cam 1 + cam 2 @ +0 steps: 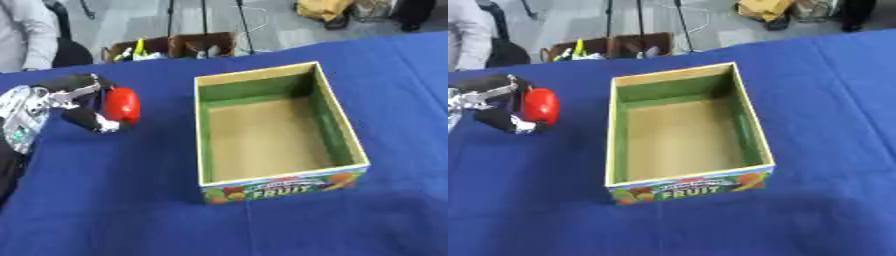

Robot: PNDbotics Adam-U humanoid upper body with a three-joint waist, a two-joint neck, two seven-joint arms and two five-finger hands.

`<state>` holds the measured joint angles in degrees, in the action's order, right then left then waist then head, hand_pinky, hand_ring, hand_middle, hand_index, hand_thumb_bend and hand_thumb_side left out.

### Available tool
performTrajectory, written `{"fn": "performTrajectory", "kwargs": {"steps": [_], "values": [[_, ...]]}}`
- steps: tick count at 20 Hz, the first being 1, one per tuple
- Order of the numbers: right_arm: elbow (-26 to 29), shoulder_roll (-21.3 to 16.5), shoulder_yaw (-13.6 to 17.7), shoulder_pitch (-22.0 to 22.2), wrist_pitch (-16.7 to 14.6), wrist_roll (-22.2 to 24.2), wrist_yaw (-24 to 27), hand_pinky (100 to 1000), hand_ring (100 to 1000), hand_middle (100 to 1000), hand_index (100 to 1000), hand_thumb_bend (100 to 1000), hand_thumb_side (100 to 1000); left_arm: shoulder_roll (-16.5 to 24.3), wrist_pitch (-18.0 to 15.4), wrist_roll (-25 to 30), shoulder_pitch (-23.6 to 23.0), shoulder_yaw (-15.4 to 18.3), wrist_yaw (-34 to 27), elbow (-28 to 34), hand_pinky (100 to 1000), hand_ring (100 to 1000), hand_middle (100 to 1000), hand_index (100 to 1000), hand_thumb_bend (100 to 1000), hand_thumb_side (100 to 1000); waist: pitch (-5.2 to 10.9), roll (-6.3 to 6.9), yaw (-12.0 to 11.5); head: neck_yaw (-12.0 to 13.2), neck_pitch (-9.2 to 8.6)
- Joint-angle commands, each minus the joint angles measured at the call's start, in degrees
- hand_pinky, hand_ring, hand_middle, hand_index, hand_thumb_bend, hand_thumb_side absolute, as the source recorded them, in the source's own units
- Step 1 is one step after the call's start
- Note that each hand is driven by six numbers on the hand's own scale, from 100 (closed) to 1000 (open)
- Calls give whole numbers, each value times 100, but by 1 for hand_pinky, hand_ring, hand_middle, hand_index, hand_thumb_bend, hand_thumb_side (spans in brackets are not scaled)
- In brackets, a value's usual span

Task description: Pick up objects on the table and place them in the box.

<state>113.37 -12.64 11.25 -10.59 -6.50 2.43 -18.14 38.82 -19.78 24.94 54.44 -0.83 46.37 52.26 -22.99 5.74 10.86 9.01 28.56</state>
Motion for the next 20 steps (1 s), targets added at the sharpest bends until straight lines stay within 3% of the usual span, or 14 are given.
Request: {"fn": "performTrajectory", "kwargs": {"steps": [1,8,20], "values": [[101,-34,16,-35,3,-19,-16,288,198,234,373,100,874,157,94,-178,99,37,-12,62,277,445,485,673,100,364,125,-14,3,14,-84],[91,-36,20,-29,18,-15,12,288,198,235,373,100,872,151,262,-449,127,41,-134,161,213,394,442,629,100,336,199,-20,-18,-5,-24],[65,-44,19,13,98,-16,189,288,199,237,373,100,863,205,647,-277,201,-100,-832,1048,139,355,405,590,100,362,544,-64,-105,-81,181]]}}
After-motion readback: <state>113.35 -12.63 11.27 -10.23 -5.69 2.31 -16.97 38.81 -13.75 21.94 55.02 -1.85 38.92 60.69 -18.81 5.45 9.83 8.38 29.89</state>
